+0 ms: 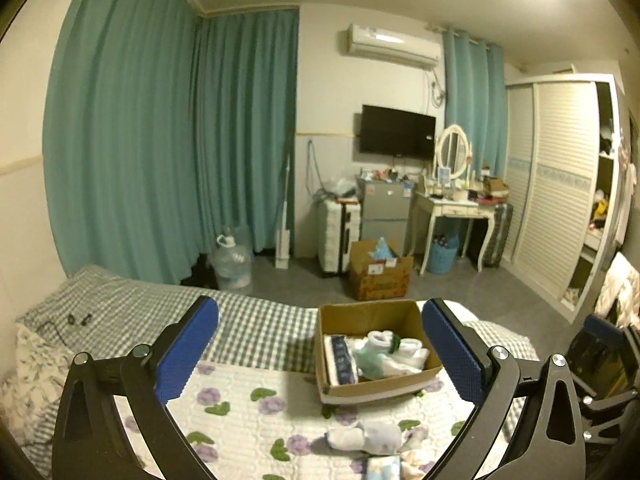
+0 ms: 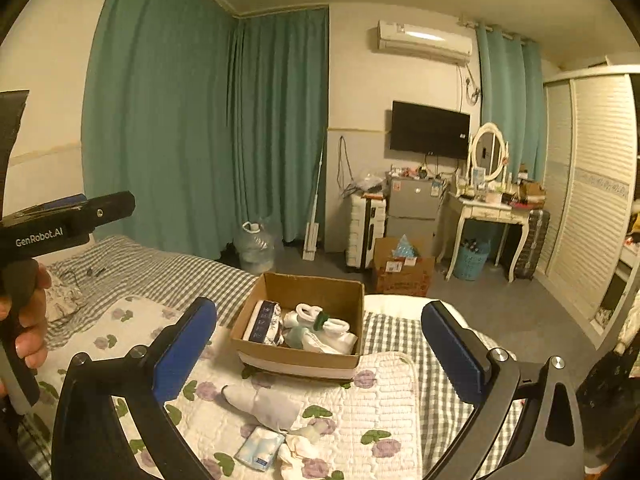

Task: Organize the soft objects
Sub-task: 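Withdraw both tools from the box toward the remaining items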

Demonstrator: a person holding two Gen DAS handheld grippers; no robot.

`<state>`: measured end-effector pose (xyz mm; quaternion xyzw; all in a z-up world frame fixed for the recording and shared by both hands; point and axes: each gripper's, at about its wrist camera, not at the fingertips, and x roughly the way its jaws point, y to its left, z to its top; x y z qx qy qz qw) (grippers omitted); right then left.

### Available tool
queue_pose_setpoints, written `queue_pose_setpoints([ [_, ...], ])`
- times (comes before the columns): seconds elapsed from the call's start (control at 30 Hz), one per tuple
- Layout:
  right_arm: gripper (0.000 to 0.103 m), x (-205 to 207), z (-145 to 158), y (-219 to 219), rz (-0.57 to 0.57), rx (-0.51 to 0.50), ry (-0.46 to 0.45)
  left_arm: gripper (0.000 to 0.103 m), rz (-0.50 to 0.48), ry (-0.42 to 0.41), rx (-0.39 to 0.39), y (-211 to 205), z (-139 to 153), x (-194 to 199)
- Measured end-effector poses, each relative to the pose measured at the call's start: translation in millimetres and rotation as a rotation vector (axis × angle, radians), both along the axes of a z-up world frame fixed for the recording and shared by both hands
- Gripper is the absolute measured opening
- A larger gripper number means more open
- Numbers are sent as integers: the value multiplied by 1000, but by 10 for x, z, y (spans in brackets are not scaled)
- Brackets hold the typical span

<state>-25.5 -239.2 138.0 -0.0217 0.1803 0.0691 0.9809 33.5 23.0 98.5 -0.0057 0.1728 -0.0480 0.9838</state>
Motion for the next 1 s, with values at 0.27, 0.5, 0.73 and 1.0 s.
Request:
queue_pose_setpoints([
  [0.27,103,-195,-226,-207,-19,82,49,103,-21,18,-1,-42,-181,-74],
  [0.5,103,-149,-686,-298,-35,57,125,103,-68,45,-5,-78,-485,-59],
  [0.73,103,41,-1045,-275,-33,30,179,103,-97,127,38,-187,-956,101],
  [1.0,103,317,-1609,-50,-36,-68,304,103,-109,229,72,-221,-1468,258],
])
